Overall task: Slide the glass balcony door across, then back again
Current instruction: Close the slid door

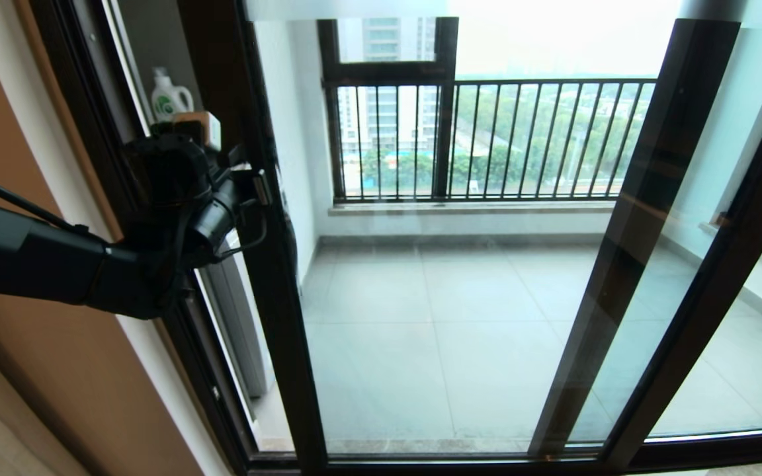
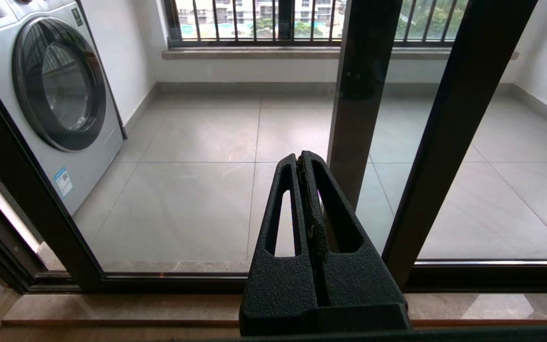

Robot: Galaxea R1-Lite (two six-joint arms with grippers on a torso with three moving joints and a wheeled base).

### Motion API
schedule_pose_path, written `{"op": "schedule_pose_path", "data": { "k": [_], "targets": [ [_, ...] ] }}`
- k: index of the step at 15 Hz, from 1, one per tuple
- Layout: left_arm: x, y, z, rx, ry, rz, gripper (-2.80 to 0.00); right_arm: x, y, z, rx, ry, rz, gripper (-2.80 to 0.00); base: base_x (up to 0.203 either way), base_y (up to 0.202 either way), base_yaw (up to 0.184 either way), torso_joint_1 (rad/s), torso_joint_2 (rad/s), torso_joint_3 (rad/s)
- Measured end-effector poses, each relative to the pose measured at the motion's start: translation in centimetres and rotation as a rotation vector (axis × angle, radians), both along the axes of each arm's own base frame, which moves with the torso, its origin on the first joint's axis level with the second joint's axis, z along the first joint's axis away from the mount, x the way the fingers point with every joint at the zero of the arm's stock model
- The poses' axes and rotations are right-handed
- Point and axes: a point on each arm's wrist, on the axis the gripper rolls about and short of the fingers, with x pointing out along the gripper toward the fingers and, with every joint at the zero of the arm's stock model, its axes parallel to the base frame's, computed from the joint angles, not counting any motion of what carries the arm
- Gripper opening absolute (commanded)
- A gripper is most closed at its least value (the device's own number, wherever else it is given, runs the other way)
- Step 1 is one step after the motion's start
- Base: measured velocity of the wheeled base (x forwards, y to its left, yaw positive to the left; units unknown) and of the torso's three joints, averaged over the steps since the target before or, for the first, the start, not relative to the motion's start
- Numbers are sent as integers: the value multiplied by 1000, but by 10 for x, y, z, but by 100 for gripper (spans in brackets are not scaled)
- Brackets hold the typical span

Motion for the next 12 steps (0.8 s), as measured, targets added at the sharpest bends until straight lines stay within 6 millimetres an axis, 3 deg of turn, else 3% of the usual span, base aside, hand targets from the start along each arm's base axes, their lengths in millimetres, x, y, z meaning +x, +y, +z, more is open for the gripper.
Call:
{"op": "schedule_pose_path", "data": {
  "k": [12],
  "targets": [
    [8,62,0,15,2,72,-280,0,0,0,0,-1,0,-280,0,0,0,0,0,0]
  ]
}}
